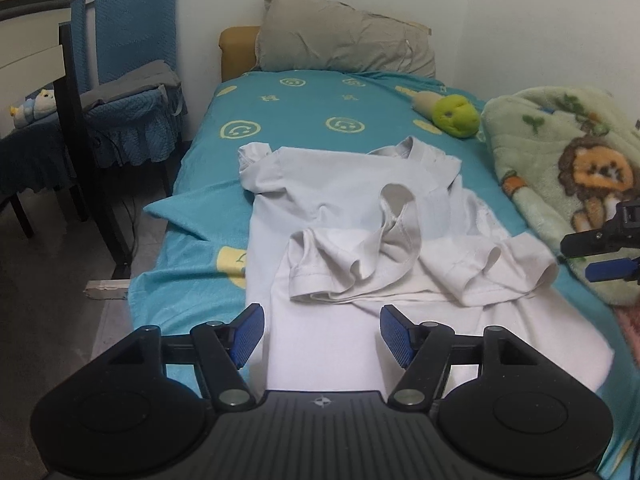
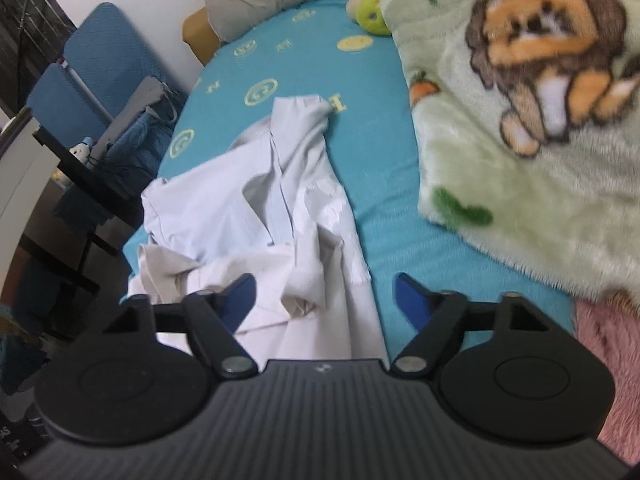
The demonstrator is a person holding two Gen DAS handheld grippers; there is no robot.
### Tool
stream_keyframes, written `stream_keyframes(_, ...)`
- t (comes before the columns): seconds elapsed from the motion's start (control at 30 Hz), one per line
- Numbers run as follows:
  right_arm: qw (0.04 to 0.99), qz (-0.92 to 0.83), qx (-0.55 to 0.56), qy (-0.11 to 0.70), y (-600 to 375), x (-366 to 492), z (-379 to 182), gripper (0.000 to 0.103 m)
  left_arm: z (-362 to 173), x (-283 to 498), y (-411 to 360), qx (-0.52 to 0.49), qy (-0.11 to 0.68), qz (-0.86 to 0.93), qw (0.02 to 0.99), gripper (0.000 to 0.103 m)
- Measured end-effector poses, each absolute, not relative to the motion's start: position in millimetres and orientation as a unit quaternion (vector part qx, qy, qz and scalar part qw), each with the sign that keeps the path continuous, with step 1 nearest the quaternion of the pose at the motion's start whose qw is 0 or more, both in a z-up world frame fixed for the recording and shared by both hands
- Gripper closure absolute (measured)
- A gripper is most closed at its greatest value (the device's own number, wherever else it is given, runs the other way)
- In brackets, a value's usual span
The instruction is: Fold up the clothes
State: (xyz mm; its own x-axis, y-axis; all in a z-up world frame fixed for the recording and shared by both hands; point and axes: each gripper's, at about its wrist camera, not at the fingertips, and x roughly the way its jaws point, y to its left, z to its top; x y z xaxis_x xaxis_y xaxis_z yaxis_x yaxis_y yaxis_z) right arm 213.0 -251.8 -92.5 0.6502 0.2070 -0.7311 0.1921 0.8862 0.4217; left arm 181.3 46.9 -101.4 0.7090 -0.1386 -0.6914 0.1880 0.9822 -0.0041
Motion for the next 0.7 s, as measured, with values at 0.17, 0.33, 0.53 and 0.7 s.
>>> stream_keyframes(0.17, 0.871, -0.007, 0.234, 0.431, -254, 213, -101, 0.032, -113, 186, 57, 0.035, 0.395, -0.056, 0.916, 0.040)
stream_keyframes(0.33, 0.867, -0.007, 0.251, 0.431, -259, 211, -101, 0.032, -116, 191, 67, -0.009, 0.400, -0.064, 0.914, 0.058)
stream_keyframes(0.53, 0.862, 0.000, 0.254, 0.439, -257, 214, -104, 0.032, -123, 196, 61, -0.015, 0.403, -0.075, 0.912, 0.076)
stream_keyframes(0.7, 0.861, 0.001, 0.245, 0.446, -252, 217, -107, 0.032, -120, 192, 59, -0.006, 0.391, -0.064, 0.918, 0.100)
